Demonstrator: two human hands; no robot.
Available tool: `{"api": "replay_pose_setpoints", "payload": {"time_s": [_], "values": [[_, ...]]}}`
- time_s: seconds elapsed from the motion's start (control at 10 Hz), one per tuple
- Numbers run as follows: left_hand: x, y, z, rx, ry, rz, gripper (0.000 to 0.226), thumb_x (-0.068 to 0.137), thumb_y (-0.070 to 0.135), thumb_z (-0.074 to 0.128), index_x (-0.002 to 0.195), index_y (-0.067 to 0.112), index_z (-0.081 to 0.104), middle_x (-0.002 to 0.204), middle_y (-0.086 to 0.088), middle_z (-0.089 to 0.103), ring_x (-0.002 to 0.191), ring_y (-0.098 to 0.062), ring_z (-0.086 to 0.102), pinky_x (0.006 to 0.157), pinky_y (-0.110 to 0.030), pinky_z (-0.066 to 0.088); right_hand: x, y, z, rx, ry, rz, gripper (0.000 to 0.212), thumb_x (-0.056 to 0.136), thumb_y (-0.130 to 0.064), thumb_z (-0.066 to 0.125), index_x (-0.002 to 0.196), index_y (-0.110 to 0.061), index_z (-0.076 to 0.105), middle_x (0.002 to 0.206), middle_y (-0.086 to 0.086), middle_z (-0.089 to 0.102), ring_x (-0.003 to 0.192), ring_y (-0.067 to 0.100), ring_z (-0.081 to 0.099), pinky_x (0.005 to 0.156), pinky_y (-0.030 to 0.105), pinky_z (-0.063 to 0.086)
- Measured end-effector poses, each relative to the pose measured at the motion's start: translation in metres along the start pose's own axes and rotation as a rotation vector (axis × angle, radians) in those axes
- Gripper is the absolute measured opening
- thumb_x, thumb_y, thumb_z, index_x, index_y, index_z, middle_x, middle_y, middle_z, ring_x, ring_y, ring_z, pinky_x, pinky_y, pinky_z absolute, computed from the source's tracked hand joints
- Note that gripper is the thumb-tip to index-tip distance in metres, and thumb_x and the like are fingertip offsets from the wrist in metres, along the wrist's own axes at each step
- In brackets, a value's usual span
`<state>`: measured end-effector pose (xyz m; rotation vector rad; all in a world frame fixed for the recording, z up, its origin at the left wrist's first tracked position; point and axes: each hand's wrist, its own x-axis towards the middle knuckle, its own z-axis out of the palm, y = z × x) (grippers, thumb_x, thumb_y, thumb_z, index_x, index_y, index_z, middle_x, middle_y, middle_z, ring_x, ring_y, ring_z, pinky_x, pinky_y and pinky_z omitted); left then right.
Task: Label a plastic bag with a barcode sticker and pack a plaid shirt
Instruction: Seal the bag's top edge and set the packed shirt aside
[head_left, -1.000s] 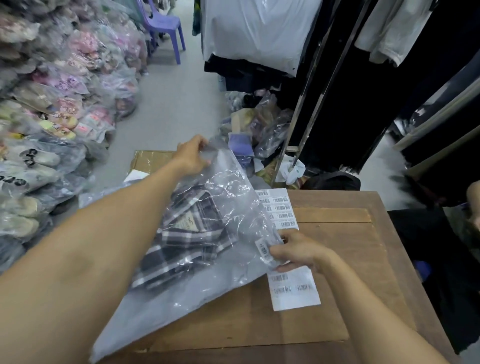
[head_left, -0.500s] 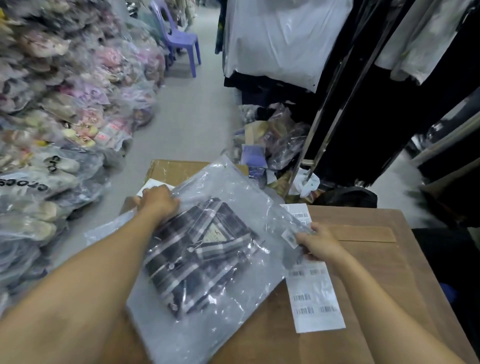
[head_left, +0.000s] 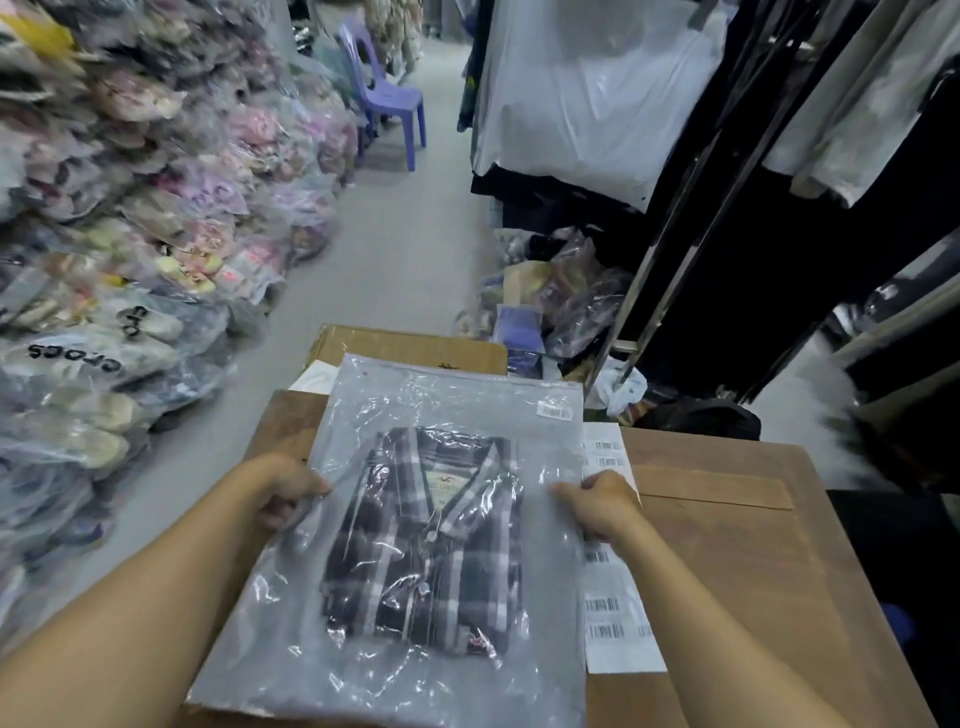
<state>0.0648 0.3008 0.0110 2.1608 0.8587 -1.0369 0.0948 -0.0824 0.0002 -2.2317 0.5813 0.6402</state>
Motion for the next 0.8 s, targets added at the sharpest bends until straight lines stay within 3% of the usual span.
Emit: {"api": "replay_pose_setpoints", "payload": {"time_s": [0.1,0.2,0.3,0.5,0.6,0.7,0.8], "values": [[0.006,-0.013,0.003,-0.149,0.061,0.057,0.024,0.094,0.021,0.065,0.083,0.006,0.050,0.053,-0.008,0.039,0.040,-0.017,0.033,0.036,-0.017,0.032,0.003,0.003,0.007,0.108,-0.005,-0.031,0.020,0.078,-0.024,0.078,0.073,-0.011,0.062,0.070,0.005,0.069,0.052,0.018,0.061,0.036,0.020,0.042],[0.005,-0.005,0.007,-0.239,0.149,0.187,0.027,0.091,0.020,0.069,0.077,0.007,0.050,0.062,-0.013,0.045,0.046,-0.019,0.038,0.044,-0.022,0.032,0.013,-0.001,0.005,0.171,0.099,-0.047,0.019,0.080,-0.018,0.079,0.075,-0.013,0.061,0.073,0.005,0.068,0.059,0.022,0.062,0.052,0.027,0.049],[0.004,0.015,0.015,-0.314,0.238,0.269,0.035,0.088,0.019,0.073,0.066,0.010,0.047,0.059,-0.010,0.048,0.046,-0.019,0.042,0.046,-0.024,0.035,0.027,-0.004,-0.005,0.221,0.207,-0.051,0.022,0.080,-0.021,0.080,0.092,-0.012,0.064,0.086,0.006,0.072,0.079,0.029,0.068,0.072,0.036,0.054],[0.007,0.034,0.031,-0.318,0.232,0.218,0.030,0.086,0.024,0.074,0.069,0.009,0.054,0.057,-0.005,0.052,0.047,-0.018,0.045,0.050,-0.028,0.037,0.044,0.000,-0.021,0.289,0.208,-0.057,0.031,0.081,-0.019,0.079,0.106,-0.011,0.062,0.095,0.009,0.074,0.086,0.029,0.072,0.083,0.044,0.059],[0.008,0.032,0.034,-0.274,0.174,0.152,0.031,0.088,0.032,0.071,0.085,0.004,0.060,0.057,-0.007,0.048,0.045,-0.018,0.041,0.045,-0.025,0.032,0.044,0.001,-0.022,0.301,0.197,-0.069,0.033,0.082,-0.019,0.078,0.109,-0.009,0.063,0.098,0.010,0.074,0.086,0.030,0.072,0.084,0.047,0.059],[0.011,0.030,0.034,-0.257,0.189,0.143,0.035,0.085,0.034,0.075,0.089,0.001,0.065,0.069,-0.013,0.060,0.054,-0.022,0.052,0.051,-0.028,0.042,0.045,0.005,-0.024,0.276,0.177,-0.073,0.037,0.083,-0.024,0.078,0.113,-0.009,0.062,0.104,0.009,0.072,0.091,0.029,0.070,0.087,0.045,0.058],[0.004,0.041,0.027,-0.135,0.386,0.180,0.053,0.075,0.040,0.081,0.112,0.003,0.067,0.111,-0.015,0.071,0.098,-0.032,0.068,0.083,-0.040,0.056,0.038,-0.006,-0.033,0.117,0.246,-0.120,0.050,0.084,-0.033,0.076,0.126,-0.010,0.059,0.117,0.007,0.063,0.109,0.031,0.063,0.094,0.043,0.052]]}}
